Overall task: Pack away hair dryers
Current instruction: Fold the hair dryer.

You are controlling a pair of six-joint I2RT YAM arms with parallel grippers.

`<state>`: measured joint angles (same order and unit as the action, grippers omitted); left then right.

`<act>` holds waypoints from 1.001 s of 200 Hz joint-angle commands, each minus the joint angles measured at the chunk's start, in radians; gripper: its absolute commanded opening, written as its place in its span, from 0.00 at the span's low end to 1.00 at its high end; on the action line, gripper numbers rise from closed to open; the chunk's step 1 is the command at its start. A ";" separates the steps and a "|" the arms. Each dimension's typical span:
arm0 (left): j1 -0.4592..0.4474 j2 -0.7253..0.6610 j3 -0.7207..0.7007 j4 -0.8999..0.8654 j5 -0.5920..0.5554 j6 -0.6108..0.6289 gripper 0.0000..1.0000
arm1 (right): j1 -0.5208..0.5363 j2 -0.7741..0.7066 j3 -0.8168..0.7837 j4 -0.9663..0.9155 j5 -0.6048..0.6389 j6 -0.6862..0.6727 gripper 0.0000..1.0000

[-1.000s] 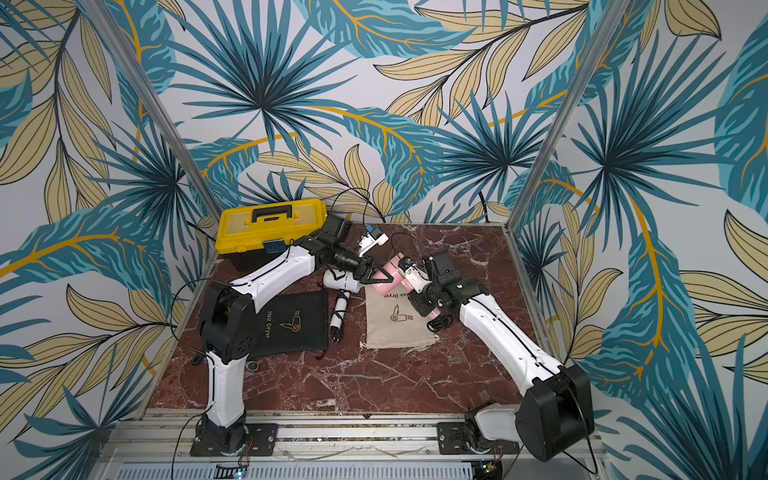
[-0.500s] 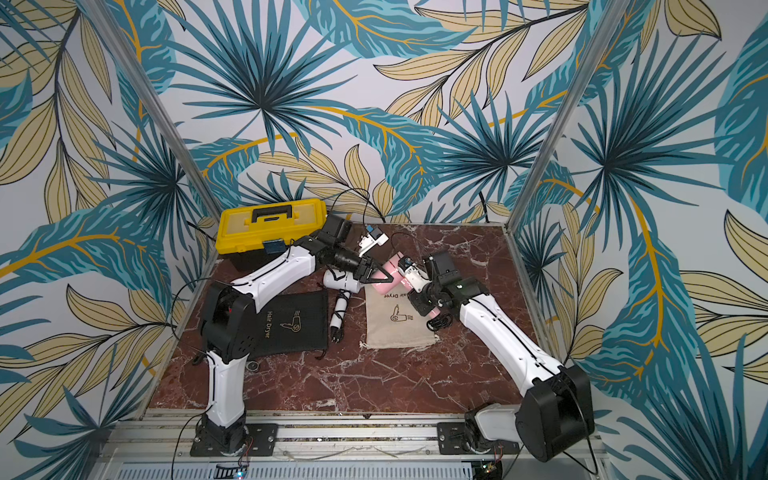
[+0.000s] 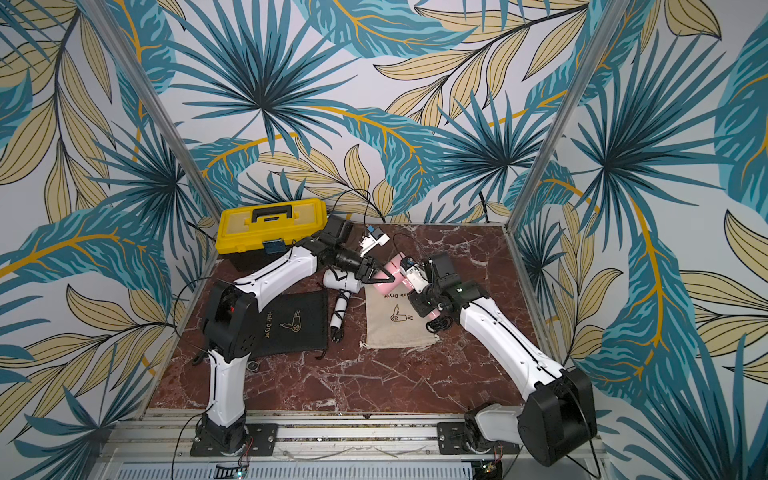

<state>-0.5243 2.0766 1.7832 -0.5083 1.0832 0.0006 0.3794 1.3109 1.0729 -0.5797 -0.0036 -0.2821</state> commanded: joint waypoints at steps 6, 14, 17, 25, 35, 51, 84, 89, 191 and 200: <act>-0.041 0.000 0.002 -0.039 0.077 -0.012 0.12 | -0.007 -0.033 -0.004 0.239 0.050 0.164 0.18; -0.044 -0.004 -0.003 -0.039 0.074 -0.012 0.11 | -0.006 -0.030 -0.004 0.250 0.059 0.182 0.18; -0.045 -0.006 -0.006 -0.039 0.072 -0.012 0.11 | -0.005 -0.030 -0.003 0.254 0.063 0.190 0.18; -0.050 -0.012 -0.013 -0.039 0.063 -0.014 0.10 | -0.008 -0.029 -0.001 0.261 0.073 0.210 0.18; -0.056 -0.016 -0.021 -0.038 0.055 -0.014 0.09 | -0.008 -0.029 0.002 0.271 0.083 0.230 0.18; -0.061 -0.019 -0.032 -0.038 0.045 -0.016 0.05 | -0.008 -0.031 0.001 0.286 0.096 0.254 0.18; -0.062 -0.027 -0.052 -0.033 0.021 -0.026 0.00 | -0.011 -0.052 -0.005 0.296 0.113 0.280 0.18; -0.062 -0.027 -0.055 -0.029 0.023 -0.032 0.00 | -0.014 -0.056 -0.007 0.294 0.115 0.283 0.18; -0.095 -0.060 -0.194 0.228 -0.011 -0.230 0.00 | -0.059 -0.048 0.007 0.341 0.077 0.456 0.19; -0.098 -0.060 -0.205 0.280 -0.020 -0.249 0.00 | -0.060 -0.043 0.009 0.344 0.078 0.473 0.19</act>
<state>-0.5564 2.0296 1.6459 -0.1837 1.0134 -0.2184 0.3622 1.2831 1.0367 -0.5503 -0.0074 -0.0105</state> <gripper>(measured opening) 0.661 0.346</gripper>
